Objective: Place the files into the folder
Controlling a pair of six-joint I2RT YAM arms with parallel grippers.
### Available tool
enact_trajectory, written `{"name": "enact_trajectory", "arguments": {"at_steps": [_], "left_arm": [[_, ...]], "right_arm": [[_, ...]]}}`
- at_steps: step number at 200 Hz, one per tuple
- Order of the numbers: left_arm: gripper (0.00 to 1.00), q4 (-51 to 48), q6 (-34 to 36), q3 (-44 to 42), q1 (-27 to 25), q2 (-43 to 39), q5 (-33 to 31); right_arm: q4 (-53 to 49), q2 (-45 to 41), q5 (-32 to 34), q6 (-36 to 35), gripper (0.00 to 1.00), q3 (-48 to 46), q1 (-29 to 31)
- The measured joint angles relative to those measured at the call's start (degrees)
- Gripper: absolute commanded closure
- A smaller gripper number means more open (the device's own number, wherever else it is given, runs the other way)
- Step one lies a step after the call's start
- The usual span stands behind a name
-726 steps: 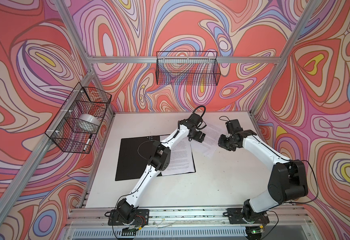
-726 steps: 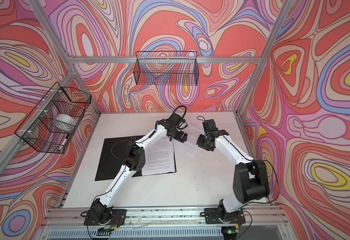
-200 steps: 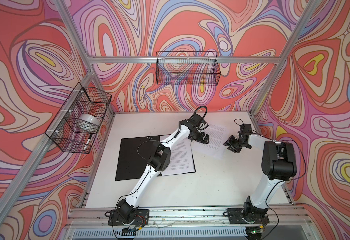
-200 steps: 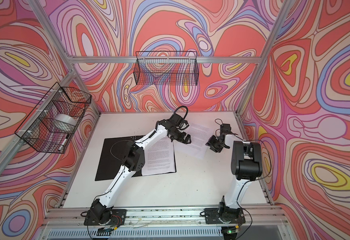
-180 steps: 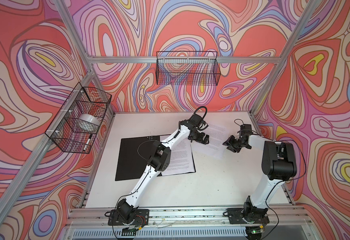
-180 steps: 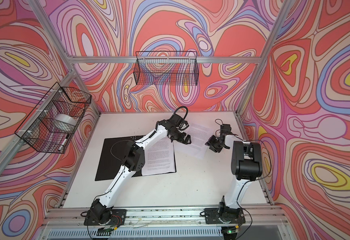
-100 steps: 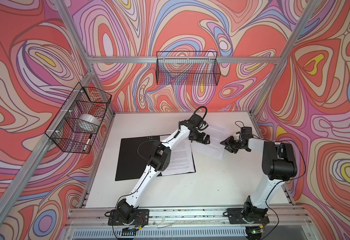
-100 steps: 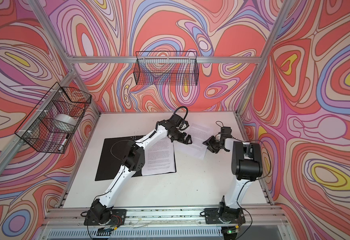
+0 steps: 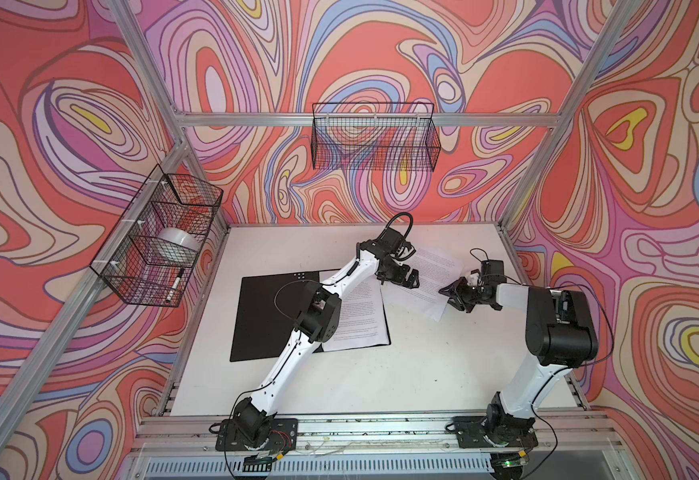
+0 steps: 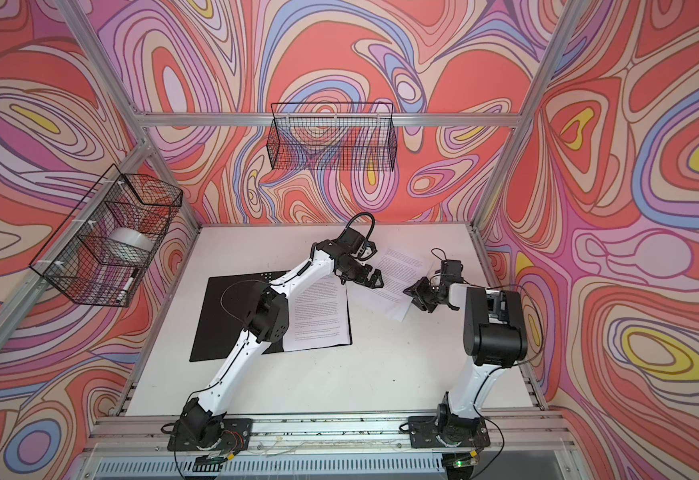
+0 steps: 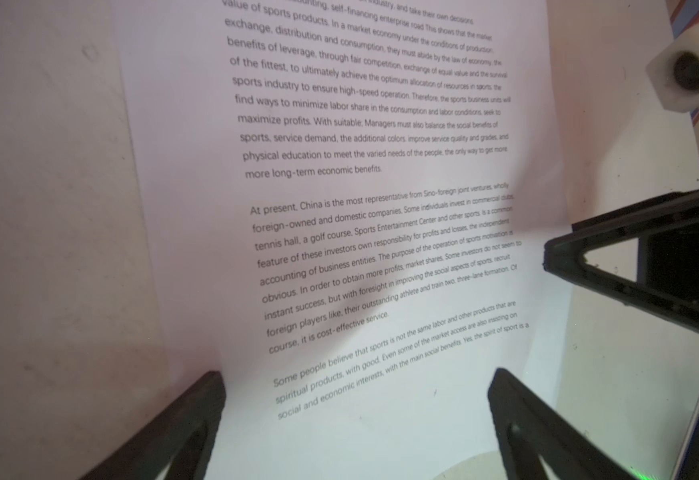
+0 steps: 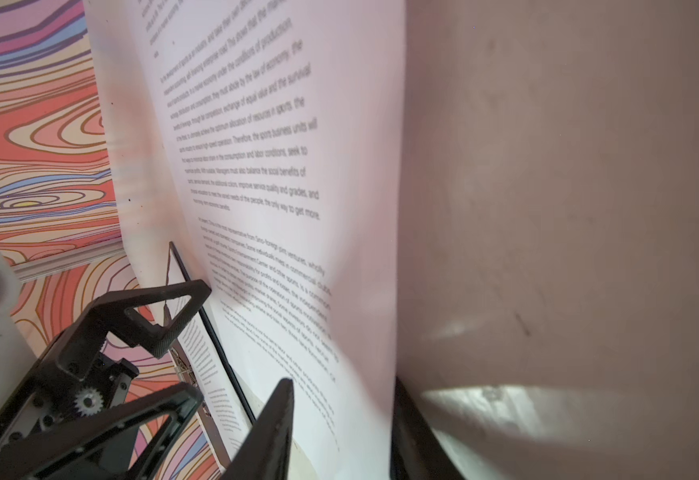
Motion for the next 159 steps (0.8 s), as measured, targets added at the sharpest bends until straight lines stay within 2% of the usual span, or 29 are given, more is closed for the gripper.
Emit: {"name": "enact_trajectory", "arguments": {"at_steps": [78,159], "left_arm": [[0.00,0.5,0.0,-0.8,0.0,-0.4,0.1],[0.00,0.8,0.2,-1.2,0.1,-0.6,0.7]], "right_arm": [[0.3,-5.6,0.1,0.7,0.65,-3.1,-0.3],[5.7,-3.2,-1.5,2.9,0.69,-4.5,-0.3]]}}
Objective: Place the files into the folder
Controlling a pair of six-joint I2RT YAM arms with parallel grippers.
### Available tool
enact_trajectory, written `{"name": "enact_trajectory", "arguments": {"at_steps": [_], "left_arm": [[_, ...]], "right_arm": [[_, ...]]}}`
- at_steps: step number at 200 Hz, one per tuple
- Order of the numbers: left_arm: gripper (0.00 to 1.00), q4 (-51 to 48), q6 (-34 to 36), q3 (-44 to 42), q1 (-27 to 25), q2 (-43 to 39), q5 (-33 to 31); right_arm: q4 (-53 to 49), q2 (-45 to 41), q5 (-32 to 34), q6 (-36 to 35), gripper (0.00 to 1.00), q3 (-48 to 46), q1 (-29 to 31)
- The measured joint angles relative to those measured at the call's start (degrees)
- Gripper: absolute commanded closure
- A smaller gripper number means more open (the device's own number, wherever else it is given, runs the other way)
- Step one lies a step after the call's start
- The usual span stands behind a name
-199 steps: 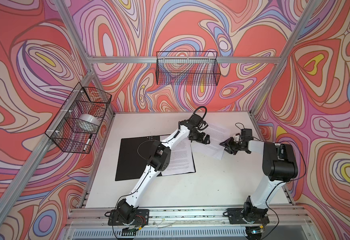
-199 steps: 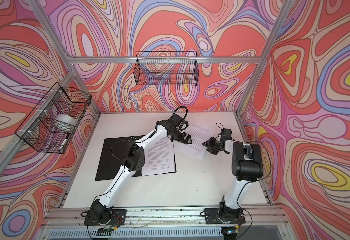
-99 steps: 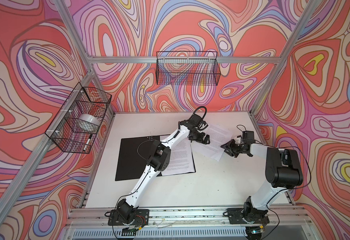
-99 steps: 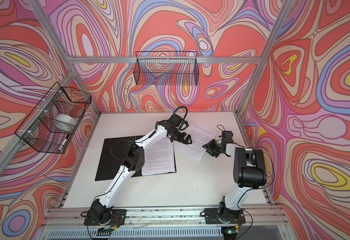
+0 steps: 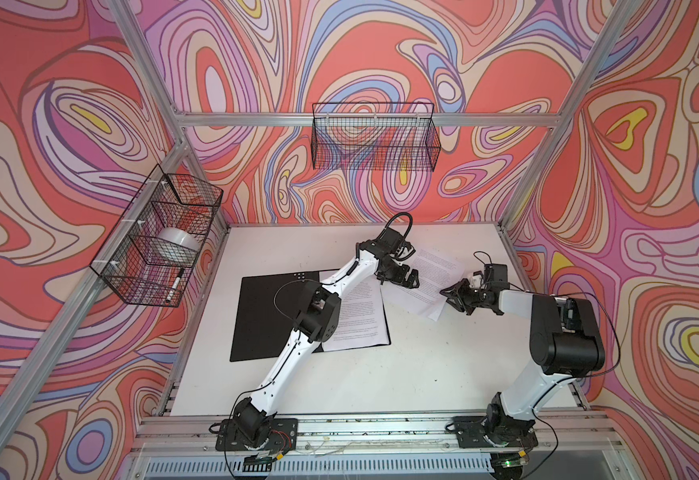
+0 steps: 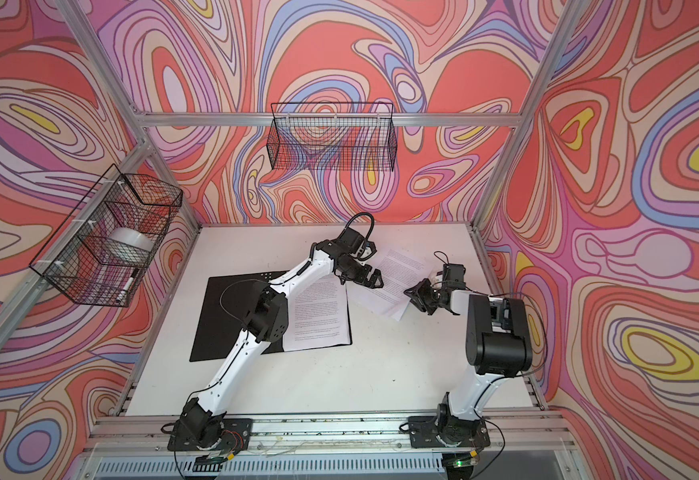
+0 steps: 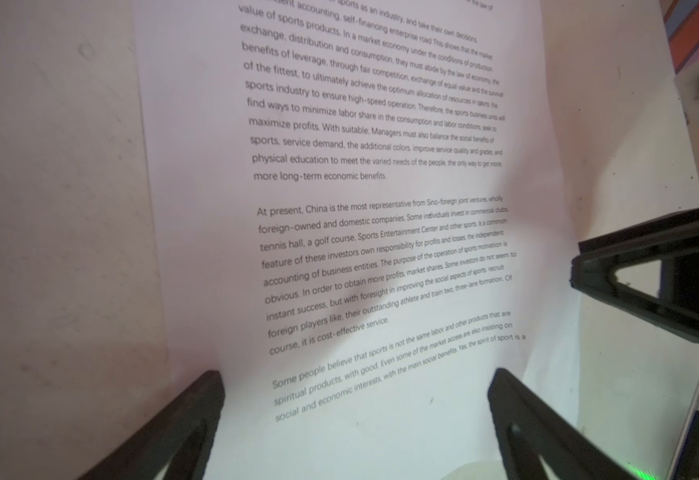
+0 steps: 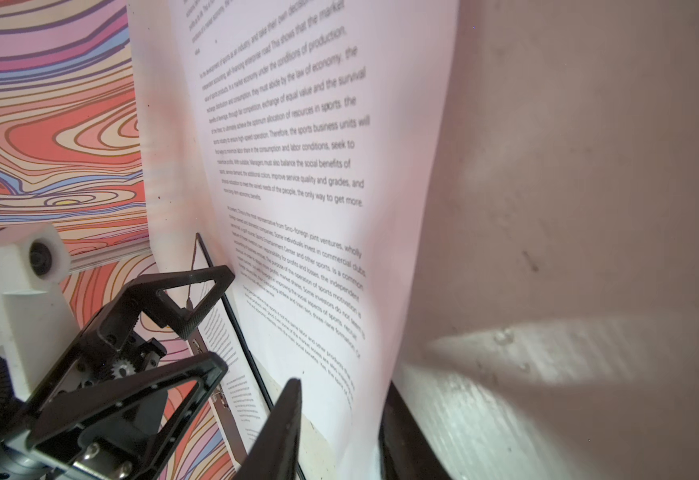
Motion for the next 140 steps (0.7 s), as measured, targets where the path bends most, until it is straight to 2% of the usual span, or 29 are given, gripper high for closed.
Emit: {"name": "enact_trajectory", "arguments": {"at_steps": [47,106,140], "left_arm": [[0.00,0.1,0.2,-0.2,0.2,-0.1,0.8],[0.00,0.1,0.2,-1.0,0.2,-0.6,2.0],[0.00,-0.4,0.7,-1.0,0.2,-0.8,2.3]], "right_arm": [[0.9,1.9,-0.2,0.3,0.73,-0.4,-0.1],[1.3,1.9,-0.5,0.5,0.93,-1.1,-0.1],[1.6,1.9,-0.9,0.4,0.99,-1.1,-0.1]]}}
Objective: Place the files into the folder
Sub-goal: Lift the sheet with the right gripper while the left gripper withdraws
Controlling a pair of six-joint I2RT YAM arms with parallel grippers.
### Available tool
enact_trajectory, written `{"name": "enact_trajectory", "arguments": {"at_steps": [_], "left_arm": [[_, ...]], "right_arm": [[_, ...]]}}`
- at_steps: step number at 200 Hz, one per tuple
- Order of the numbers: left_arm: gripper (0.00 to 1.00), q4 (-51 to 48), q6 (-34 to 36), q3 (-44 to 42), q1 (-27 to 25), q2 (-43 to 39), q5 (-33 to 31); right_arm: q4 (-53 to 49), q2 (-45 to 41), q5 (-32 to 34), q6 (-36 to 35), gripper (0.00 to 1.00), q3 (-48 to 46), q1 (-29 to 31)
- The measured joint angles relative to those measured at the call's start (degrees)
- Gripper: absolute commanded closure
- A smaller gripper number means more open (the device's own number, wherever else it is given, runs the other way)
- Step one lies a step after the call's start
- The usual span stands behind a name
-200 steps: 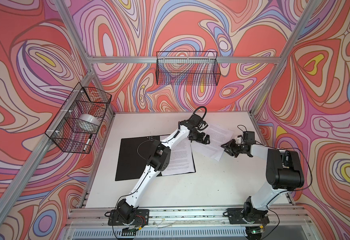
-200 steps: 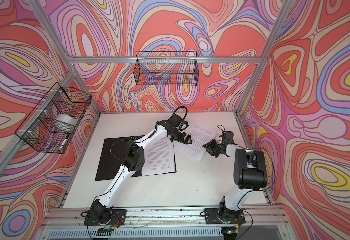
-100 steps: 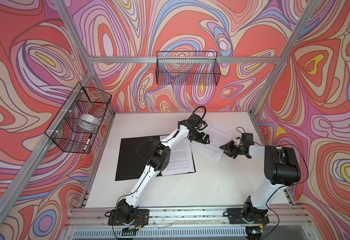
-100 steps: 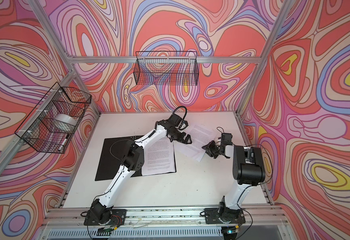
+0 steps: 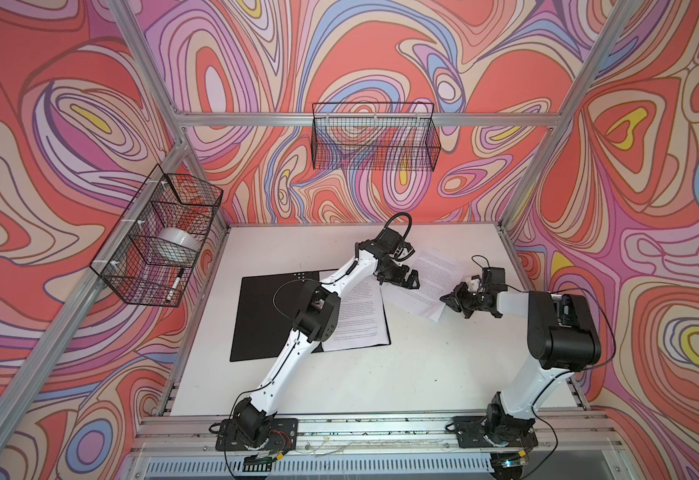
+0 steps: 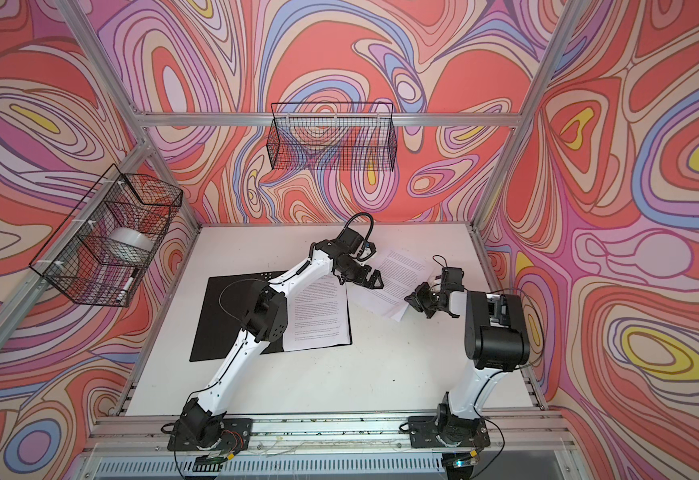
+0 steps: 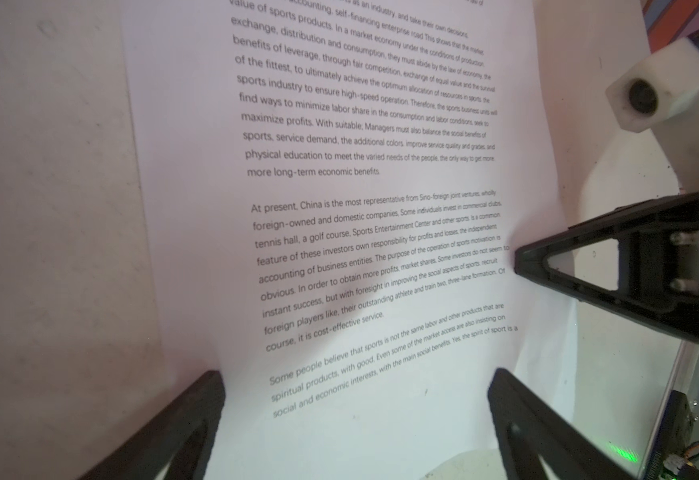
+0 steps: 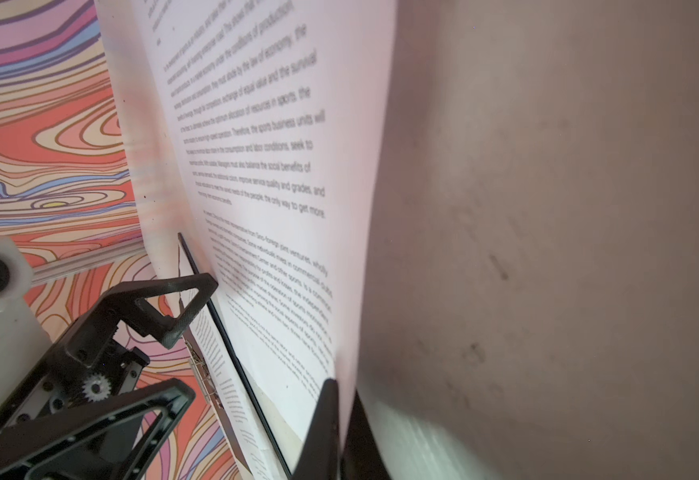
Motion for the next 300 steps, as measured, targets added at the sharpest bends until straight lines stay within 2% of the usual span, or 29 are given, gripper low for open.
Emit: {"name": "enact_trajectory", "arguments": {"at_steps": [36,64,93,134,154,179,228,272,300], "left_arm": [[0.00,-1.9,0.4,0.0,0.4,-1.6,0.1],[0.00,-2.8,0.4,0.0,2.6,-6.6,0.6],[0.00,-3.3,0.5,0.0,7.8,-16.2,1.0],[0.00,-4.6,0.1,1.1,17.7,-31.0,1.5],[0.00,-4.9,-2.3,0.1,22.6,-36.2,3.3],[0.00,-4.9,-4.9,-5.9,27.8,-41.3,5.9],[0.00,-6.1,-5.0,-16.9,29.9,-45.2,6.6],[0.00,-6.1,-5.4,-21.4,37.5,-49.0,7.4],[0.00,-5.6,-5.5,-23.5,41.3,-51.3,7.4]], "right_arm": [[-1.2,-1.6,-0.6,-0.4,1.00,0.1,0.0],[-4.1,-4.4,-1.6,-1.5,1.00,2.4,0.0],[-8.2,-7.1,-3.6,-3.1,1.00,7.3,0.0],[-16.8,-8.5,-7.7,-6.9,1.00,17.9,1.6],[-21.7,-8.5,-9.1,-8.9,1.00,24.0,4.3],[-27.2,-8.4,-10.6,-10.8,1.00,32.3,9.5],[-33.2,-5.1,-14.3,-12.7,1.00,46.1,21.6],[-34.0,-2.6,-17.7,-12.7,1.00,48.8,29.7],[-32.7,-2.7,-18.9,-12.2,1.00,47.5,31.6]]}}
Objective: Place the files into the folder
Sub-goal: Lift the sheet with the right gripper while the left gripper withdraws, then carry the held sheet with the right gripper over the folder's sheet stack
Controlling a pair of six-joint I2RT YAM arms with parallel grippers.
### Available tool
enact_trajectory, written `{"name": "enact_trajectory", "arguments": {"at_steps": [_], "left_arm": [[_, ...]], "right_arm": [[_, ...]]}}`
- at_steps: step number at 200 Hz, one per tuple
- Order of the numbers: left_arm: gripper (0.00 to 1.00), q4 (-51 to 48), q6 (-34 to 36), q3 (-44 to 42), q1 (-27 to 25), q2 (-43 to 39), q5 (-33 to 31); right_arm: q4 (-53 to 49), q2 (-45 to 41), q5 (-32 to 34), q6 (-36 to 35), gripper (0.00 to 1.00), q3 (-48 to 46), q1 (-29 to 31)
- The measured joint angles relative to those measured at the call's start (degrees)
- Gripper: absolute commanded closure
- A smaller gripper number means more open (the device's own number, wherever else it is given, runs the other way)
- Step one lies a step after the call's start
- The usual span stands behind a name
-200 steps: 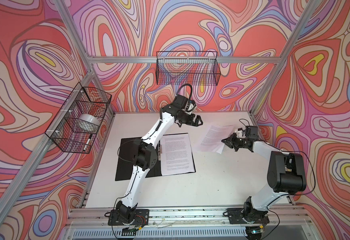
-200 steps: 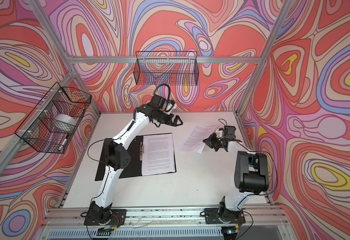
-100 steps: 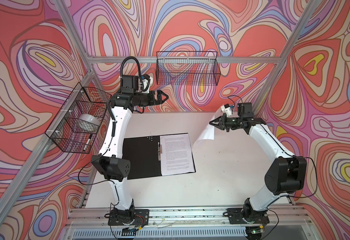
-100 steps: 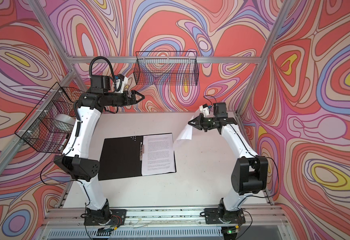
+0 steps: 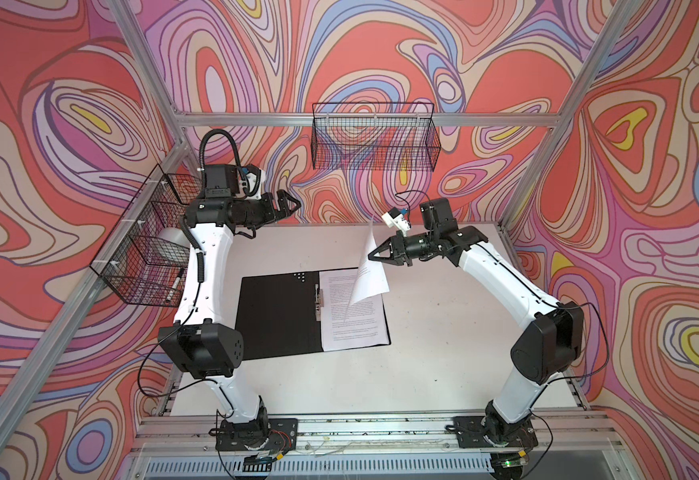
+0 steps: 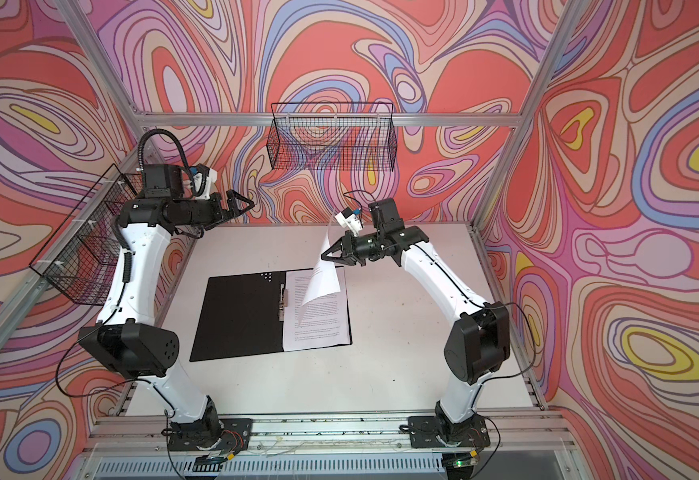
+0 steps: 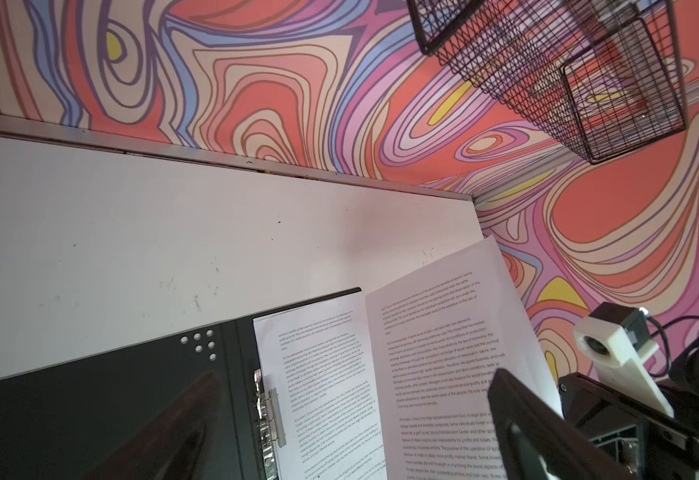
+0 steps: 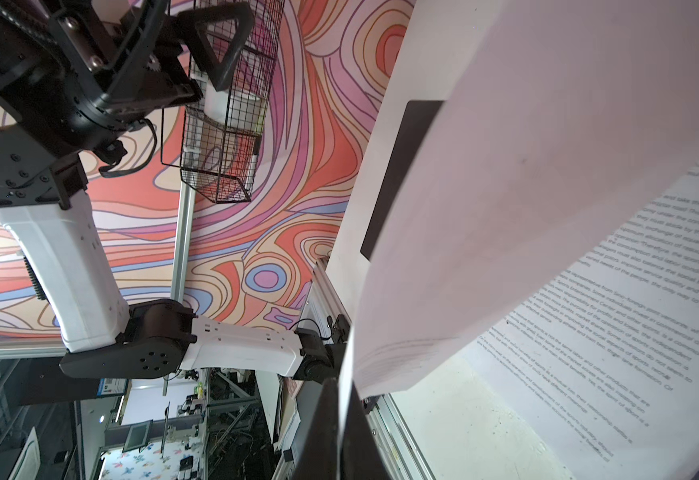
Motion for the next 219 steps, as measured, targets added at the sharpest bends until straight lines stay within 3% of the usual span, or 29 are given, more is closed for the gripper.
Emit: {"name": "enact_trajectory", "arguments": {"at_steps": [59,219], "left_arm": [[0.00,0.9,-0.4,-4.3,-0.2,-0.8,0.8],[0.00,1.1,-1.7,-5.5,-0.2,-0.6,3.0]], "right_arm": [[3.6,-0.3,0.3,1.7,1.00,-15.4,-0.2],[8.3,4.4,10.3,3.1,1.00,-24.8,-0.1]]}}
